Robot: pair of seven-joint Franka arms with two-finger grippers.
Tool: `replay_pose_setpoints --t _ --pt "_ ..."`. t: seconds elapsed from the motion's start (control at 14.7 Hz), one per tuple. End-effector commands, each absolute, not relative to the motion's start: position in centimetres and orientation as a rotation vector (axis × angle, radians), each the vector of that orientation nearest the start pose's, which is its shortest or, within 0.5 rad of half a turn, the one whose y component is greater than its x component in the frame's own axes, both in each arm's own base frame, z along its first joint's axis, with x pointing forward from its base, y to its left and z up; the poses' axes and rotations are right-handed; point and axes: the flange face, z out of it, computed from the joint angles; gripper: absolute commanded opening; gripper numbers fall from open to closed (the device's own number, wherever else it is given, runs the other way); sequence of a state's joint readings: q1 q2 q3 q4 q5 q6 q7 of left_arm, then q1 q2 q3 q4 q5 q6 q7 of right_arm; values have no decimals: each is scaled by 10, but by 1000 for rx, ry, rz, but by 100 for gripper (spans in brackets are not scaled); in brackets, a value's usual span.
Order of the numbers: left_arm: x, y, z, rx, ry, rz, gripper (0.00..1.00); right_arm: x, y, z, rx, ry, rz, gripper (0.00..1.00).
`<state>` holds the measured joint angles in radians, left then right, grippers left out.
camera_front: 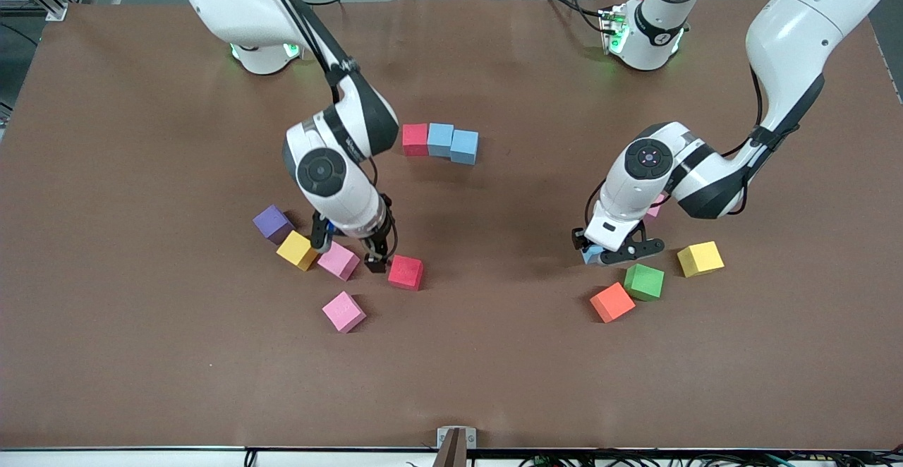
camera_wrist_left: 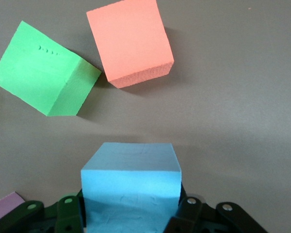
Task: Arrange 11 blocks into digit 3
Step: 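Grasp another red cube with the right gripper while the left gripper lifts blue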
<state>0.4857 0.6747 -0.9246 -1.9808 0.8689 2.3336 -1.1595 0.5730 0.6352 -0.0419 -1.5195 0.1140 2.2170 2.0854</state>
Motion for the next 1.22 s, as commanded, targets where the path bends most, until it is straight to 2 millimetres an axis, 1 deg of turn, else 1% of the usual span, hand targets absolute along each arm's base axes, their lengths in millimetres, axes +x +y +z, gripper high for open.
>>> replay_pose_setpoints --t 0.0,0.2,0.34,0.41,0.54,0.61,0.75,0.88,1.02,1.09,1.15 --pt "569 -227 242 -3099 -378 -175 53 632 370 274 -2166 2195 18 100" --pt "575 -227 247 -3134 -522 -87 53 639 376 253 -2165 2206 15 100" --pt "574 -228 247 -3125 -623 -67 53 639 383 241 -2161 2217 16 100" --pt "575 -227 247 -3108 -704 -66 53 639 385 236 -2156 2224 15 99" --pt "574 -227 242 -3063 -909 -42 53 639 388 229 -2157 2228 16 99" --pt "574 -228 240 -3029 -1020 -33 53 639 388 229 -2156 2227 15 99" --pt "573 -230 240 -2943 -1253 -26 53 644 385 231 -2141 2225 10 99" --pt "577 -231 242 -2863 -1457 -23 53 646 389 223 -2103 2223 -1 98" --pt "578 -243 246 -2784 -1624 -22 53 646 392 220 -2093 2225 0 98" --pt "579 -246 247 -2735 -1713 -25 53 645 393 219 -2096 2224 0 93" --pt "578 -250 246 -2695 -1773 -28 53 644 395 218 -2101 2220 0 87"
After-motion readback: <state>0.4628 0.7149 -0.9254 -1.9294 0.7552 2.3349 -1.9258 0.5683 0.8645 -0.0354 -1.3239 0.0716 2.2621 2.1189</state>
